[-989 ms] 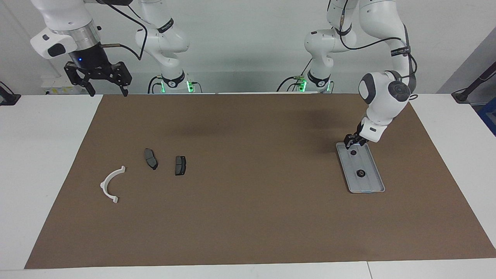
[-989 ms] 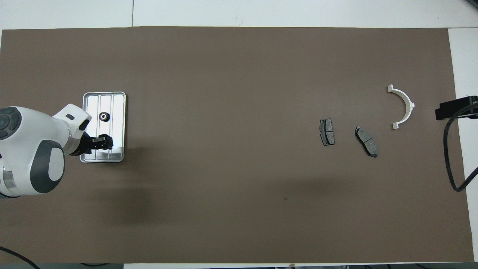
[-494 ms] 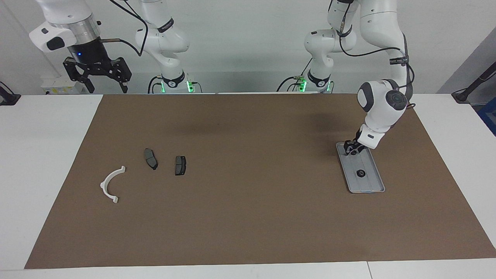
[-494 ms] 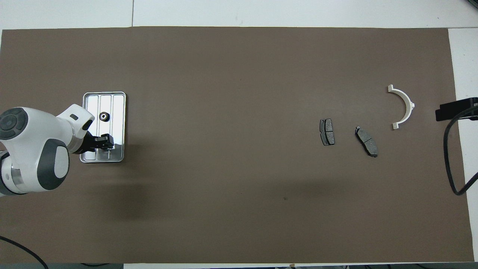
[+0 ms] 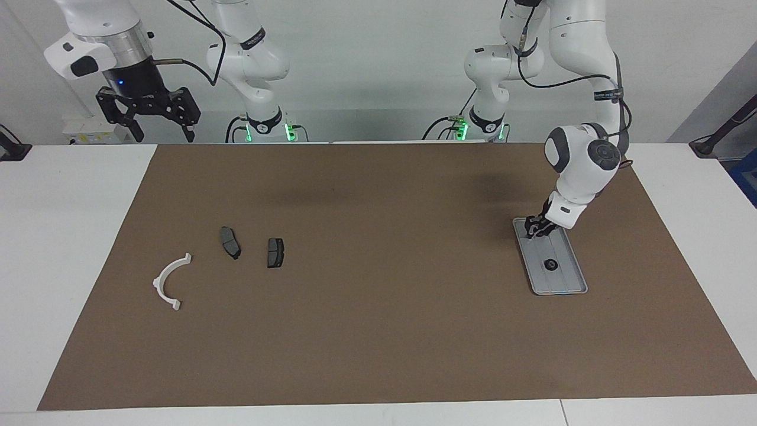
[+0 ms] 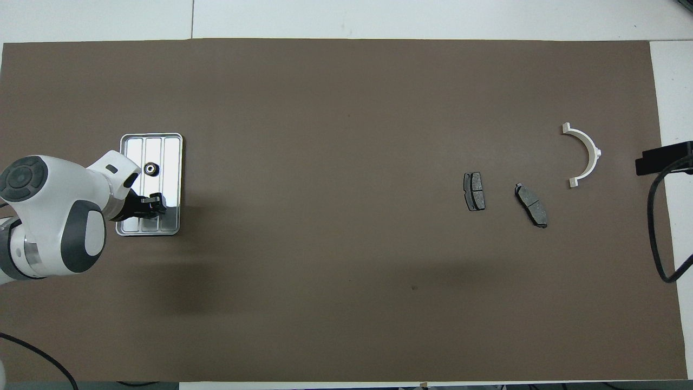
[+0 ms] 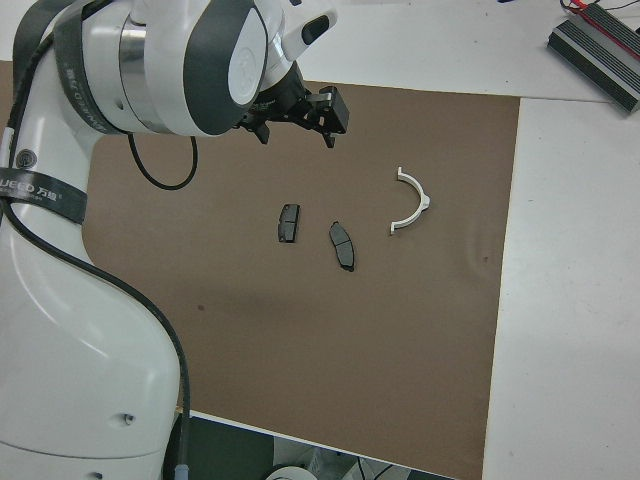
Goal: Place bearing gear from tray to pile
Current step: 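Lower the left gripper into the metal tray and grasp a black gear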
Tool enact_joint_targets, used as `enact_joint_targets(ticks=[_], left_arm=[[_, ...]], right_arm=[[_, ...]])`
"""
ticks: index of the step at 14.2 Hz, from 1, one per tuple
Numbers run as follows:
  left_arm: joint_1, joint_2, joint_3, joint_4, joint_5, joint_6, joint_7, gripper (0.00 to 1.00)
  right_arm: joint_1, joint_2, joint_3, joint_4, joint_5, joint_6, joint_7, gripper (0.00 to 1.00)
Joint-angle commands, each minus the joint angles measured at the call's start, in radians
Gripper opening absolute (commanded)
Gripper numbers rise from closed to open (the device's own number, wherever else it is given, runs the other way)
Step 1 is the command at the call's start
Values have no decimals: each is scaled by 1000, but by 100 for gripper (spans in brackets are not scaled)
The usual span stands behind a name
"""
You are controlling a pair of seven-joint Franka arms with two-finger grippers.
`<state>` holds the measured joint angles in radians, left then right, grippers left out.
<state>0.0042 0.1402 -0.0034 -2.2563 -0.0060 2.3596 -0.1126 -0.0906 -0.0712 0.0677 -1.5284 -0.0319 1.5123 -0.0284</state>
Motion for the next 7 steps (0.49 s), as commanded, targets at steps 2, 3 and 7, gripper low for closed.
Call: enact_joint_targets(ticks=[2,3,7], left_arm=[[-1,6,8,-11,12,15,10,15],[-1,4,7,-11,12,15,7,2],[-18,9,5,50,11,-41,-78,0]], right_arm=[[-18,-24,-2,-15,10,-18,-38,100],[-17,-30,-3,-13,10,-15,-39,100],[-6,-30,7,-15,9,-7,-39,100]])
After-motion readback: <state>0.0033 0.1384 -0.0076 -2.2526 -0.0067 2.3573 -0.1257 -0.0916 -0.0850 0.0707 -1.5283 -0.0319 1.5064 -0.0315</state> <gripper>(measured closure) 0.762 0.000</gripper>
